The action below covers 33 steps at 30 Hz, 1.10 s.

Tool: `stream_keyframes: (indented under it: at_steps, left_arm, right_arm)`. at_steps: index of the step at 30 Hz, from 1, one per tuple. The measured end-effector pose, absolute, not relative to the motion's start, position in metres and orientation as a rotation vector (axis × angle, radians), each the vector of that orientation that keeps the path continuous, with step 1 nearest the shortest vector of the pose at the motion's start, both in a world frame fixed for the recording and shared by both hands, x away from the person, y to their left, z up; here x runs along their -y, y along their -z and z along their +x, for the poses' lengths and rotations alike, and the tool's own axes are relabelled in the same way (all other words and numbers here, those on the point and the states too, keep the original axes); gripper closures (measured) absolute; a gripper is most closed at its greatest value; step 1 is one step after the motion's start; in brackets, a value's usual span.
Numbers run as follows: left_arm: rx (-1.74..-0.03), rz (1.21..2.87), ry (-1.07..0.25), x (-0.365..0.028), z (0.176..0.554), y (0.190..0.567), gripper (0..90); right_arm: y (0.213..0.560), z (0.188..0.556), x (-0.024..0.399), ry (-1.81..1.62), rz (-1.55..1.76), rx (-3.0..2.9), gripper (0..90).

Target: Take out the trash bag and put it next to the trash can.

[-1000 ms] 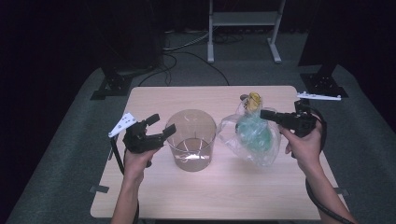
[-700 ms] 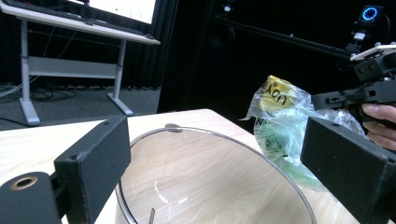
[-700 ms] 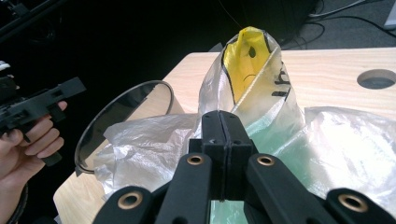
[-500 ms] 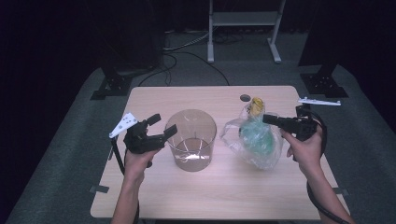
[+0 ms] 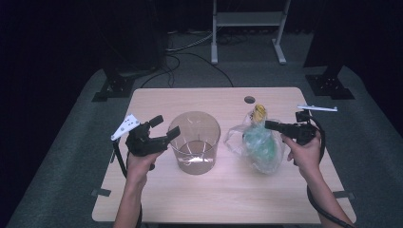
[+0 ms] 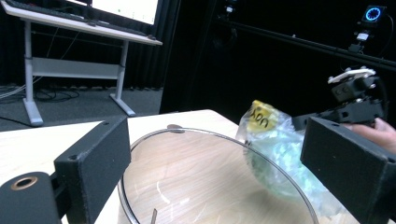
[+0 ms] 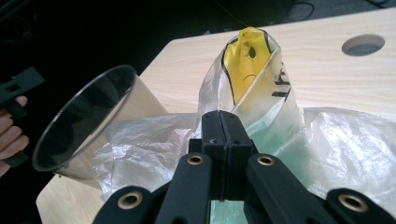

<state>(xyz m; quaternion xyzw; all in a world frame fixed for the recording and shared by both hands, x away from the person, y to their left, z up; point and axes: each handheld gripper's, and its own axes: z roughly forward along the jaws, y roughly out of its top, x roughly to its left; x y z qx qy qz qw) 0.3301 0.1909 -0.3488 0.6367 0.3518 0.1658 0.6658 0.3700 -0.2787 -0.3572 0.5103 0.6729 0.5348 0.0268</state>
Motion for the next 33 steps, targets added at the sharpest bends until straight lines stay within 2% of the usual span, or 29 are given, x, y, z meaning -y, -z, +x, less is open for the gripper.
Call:
stream_keyframes:
  at_steps: [21, 26, 33]
  left_arm:
    - [-0.791, 1.440, -0.369, -0.188, 0.330, 0.348, 7.3]
    - [-0.786, 1.442, -0.372, -0.187, 0.330, 0.347, 7.3]
    - [-0.796, 1.438, -0.376, -0.191, 0.330, 0.349, 7.3]
  right_arm:
    - [0.392, 0.398, 0.248, -1.577, 1.620, -2.155, 89.1]
    - [0.396, 0.397, 0.250, -1.573, 1.623, -2.146, 81.2]
    - [0.396, 0.395, 0.262, -1.620, 1.632, -2.066, 61.1]
